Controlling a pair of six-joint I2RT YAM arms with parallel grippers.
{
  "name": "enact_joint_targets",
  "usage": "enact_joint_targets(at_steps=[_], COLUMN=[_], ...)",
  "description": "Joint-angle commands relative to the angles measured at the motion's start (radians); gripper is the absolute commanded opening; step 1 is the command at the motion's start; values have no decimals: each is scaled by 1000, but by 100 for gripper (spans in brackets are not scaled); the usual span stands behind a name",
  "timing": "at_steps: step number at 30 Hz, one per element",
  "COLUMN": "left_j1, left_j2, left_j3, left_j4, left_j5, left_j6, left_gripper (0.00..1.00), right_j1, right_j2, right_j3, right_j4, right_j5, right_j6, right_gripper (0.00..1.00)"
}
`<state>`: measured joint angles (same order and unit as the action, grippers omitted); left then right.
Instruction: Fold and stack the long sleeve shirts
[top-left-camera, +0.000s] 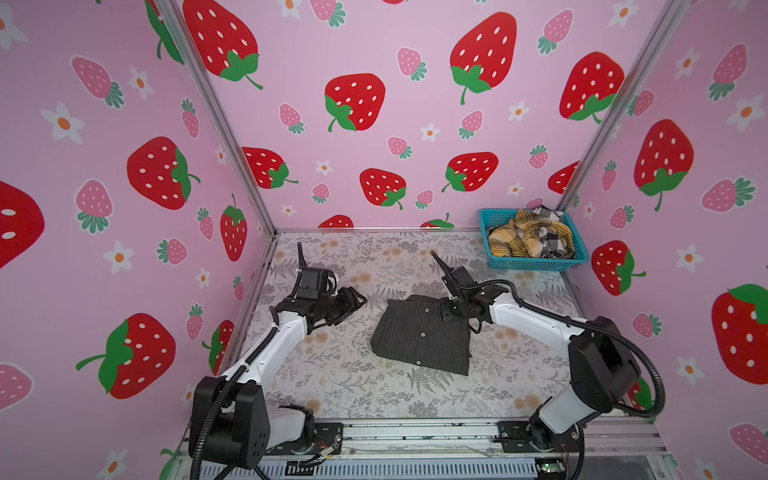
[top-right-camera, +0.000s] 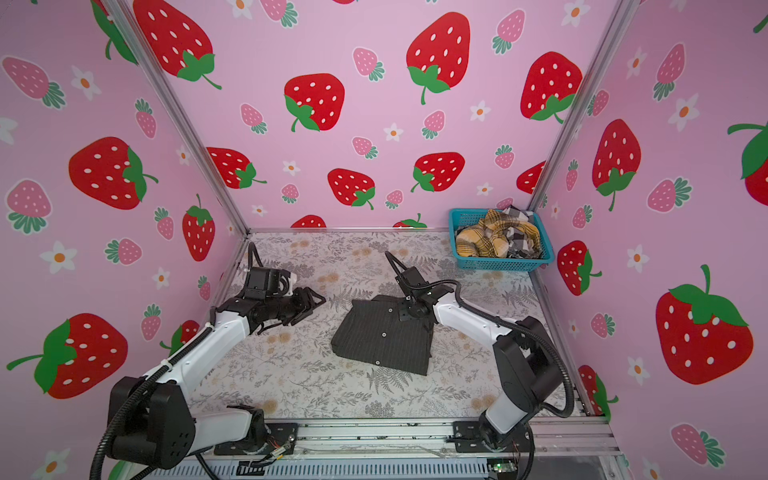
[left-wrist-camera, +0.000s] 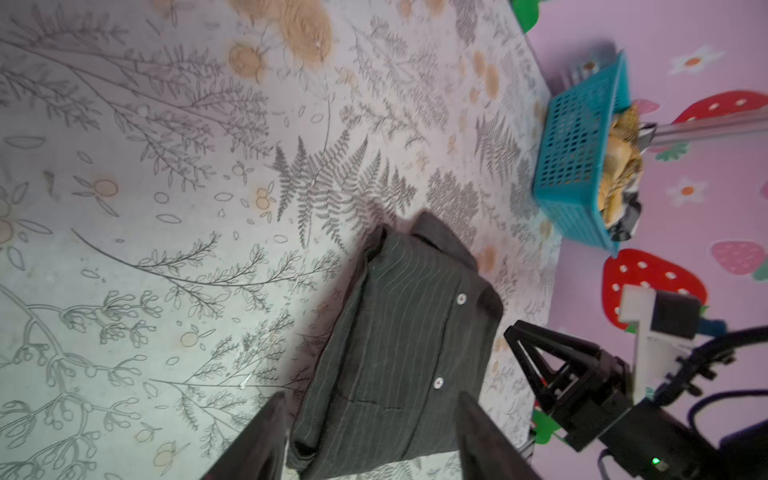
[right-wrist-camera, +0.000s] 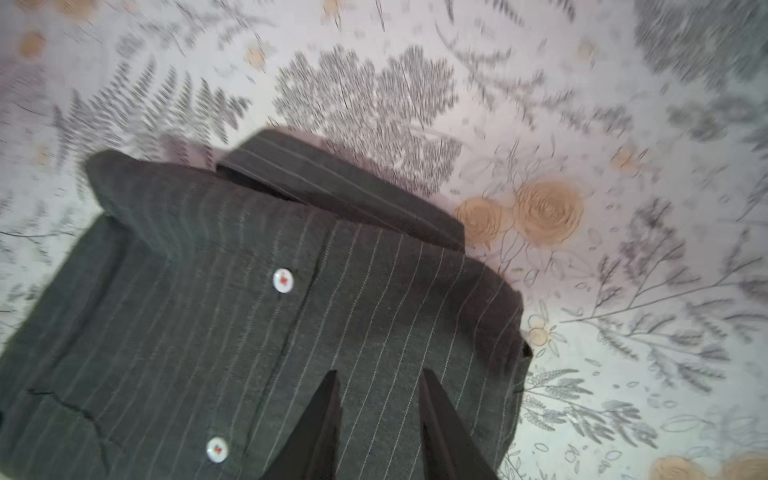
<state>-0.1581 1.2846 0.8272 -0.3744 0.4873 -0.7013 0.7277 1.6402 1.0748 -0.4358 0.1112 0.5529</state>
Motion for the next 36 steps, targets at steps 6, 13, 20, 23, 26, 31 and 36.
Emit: enact_joint_targets(at_steps=[6, 13, 20, 23, 26, 31, 36], left_j1=[-169, -215, -270, -285, -287, -286, -266], left_j2=[101, 204, 314, 357, 384, 410, 383], left_j3=[-43, 24, 116, 131, 126, 132, 116], left_j4=[-1, -17, -8, -8, 14, 21, 89], left_j5=[14, -84, -60, -55, -41, -24, 61], left_j6=[13, 62, 77, 77, 63, 56, 2], left_gripper=[70, 73, 63, 56, 52, 41, 0], right_j1=[-27, -27, -28, -27, -27, -27, -28], right_j2=[130, 137, 158, 156, 156, 156, 155], right_j3=[-65, -74, -75, -76, -76, -74, -76], right_j4=[6, 26, 39, 43, 46, 44, 50], right_j5=[-21, -40, -56, -56, -60, -61, -62], right_j6=[70, 76, 74, 78, 78, 76, 76], right_gripper=[29, 29, 26, 25, 24, 23, 22])
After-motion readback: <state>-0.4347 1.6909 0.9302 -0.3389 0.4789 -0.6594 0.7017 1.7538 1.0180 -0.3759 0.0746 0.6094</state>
